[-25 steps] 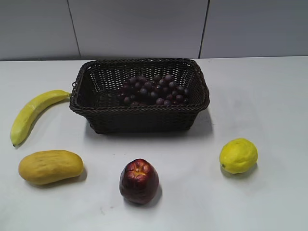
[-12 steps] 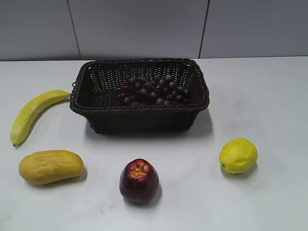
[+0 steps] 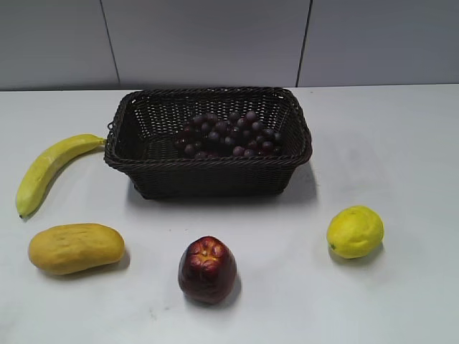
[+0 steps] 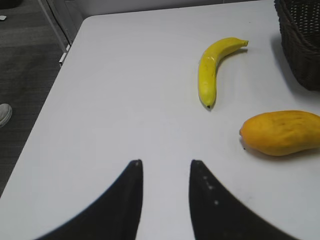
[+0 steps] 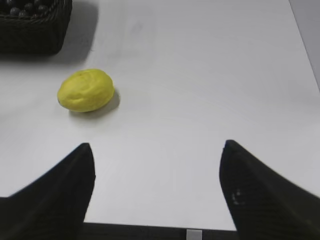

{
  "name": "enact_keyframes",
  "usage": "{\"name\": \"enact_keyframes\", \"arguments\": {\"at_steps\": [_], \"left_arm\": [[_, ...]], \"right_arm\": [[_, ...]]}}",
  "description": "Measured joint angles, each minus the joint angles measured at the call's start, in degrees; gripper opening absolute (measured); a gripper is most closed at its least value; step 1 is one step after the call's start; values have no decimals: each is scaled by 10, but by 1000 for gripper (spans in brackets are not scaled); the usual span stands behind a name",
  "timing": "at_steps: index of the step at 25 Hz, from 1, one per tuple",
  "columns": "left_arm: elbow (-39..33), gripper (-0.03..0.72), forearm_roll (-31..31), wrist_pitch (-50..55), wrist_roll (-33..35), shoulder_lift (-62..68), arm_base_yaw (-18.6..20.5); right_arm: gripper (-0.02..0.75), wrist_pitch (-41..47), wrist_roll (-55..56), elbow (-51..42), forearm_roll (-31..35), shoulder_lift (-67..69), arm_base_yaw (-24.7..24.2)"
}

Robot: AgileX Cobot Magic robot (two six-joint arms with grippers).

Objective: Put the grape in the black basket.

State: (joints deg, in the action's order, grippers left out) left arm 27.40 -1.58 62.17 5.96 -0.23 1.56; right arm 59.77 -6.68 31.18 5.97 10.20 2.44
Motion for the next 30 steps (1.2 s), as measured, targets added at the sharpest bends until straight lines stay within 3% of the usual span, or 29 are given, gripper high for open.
{"name": "enact_keyframes", "arguments": {"at_steps": [30], "left_arm": [[0, 239, 0, 0, 0, 0, 0]], "right_arm": [[590, 0, -2, -19, -1, -106, 0]]}}
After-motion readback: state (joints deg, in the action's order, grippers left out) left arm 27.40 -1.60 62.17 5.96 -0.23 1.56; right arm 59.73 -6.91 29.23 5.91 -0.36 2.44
